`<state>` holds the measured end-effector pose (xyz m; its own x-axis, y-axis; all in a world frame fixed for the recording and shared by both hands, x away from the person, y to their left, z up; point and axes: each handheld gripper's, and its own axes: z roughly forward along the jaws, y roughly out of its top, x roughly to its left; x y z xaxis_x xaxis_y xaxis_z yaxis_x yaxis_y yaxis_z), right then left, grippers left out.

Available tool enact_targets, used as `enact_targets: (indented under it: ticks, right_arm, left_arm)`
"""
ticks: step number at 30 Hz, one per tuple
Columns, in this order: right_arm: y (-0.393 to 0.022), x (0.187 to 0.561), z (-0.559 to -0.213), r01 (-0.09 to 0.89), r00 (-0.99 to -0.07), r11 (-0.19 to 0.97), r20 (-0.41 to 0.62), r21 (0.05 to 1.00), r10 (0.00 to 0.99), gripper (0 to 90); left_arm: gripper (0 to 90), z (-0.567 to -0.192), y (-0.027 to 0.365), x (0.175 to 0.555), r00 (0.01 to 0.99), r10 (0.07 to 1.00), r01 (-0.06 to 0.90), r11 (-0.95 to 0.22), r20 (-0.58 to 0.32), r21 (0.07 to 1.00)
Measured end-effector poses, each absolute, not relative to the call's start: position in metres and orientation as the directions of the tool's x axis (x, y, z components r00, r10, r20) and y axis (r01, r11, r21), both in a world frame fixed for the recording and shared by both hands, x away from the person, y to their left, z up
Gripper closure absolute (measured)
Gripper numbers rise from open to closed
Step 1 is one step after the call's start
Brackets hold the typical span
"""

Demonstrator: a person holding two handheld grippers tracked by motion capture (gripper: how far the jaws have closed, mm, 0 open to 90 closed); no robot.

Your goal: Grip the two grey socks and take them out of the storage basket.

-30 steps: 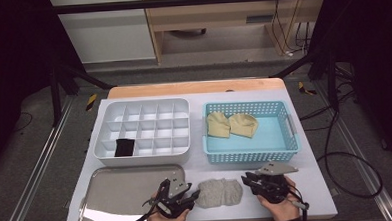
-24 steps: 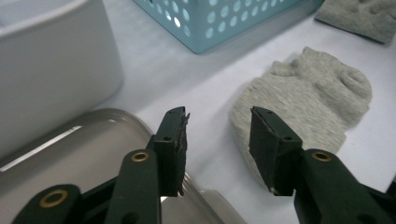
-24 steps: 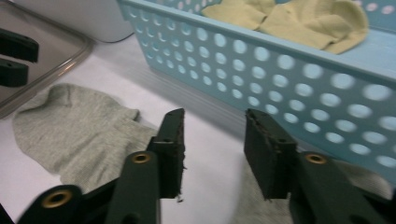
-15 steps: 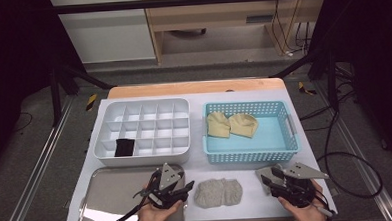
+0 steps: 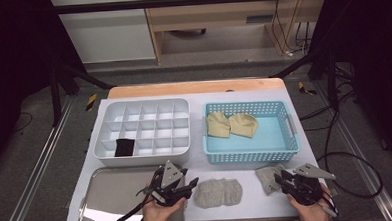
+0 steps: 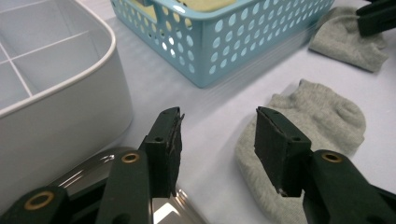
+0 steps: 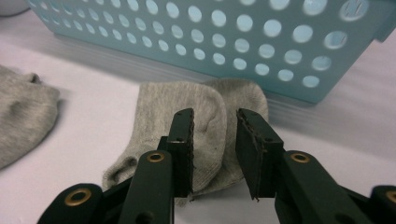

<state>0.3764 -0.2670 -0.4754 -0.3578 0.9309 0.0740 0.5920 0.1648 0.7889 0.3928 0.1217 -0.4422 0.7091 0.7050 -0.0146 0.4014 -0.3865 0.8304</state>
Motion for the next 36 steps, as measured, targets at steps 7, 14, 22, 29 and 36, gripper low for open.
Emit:
enact_targets:
  ticks: [7,14,22,29,36]
  right_arm:
    - [-0.263,0.379,-0.478,0.601,-0.356,0.170,0.072,0.781,0.932,87.3]
    - [-0.259,0.369,-0.455,0.526,-0.431,0.149,0.111,0.837,0.896,88.6]
    - [-0.231,0.371,-0.434,0.447,-0.577,0.227,0.085,0.865,0.812,88.4]
    - [-0.206,0.374,-0.422,0.406,-0.662,0.247,0.096,0.880,0.744,88.5]
    - [-0.197,0.372,-0.407,0.374,-0.683,0.213,0.112,0.903,0.722,88.7]
  left_arm:
    - [51.4,-0.441,0.116,0.392,0.721,0.693,0.391,-0.369,-0.031,0.843]
    - [51.3,-0.440,0.113,0.390,0.729,0.683,0.383,-0.360,-0.039,0.851]
    - [49.9,-0.438,0.109,0.387,0.761,0.647,0.358,-0.366,-0.041,0.859]
    - [46.8,-0.438,0.107,0.387,0.768,0.638,0.360,-0.363,-0.052,0.859]
    - [46.2,-0.439,0.105,0.387,0.771,0.635,0.350,-0.367,-0.043,0.862]
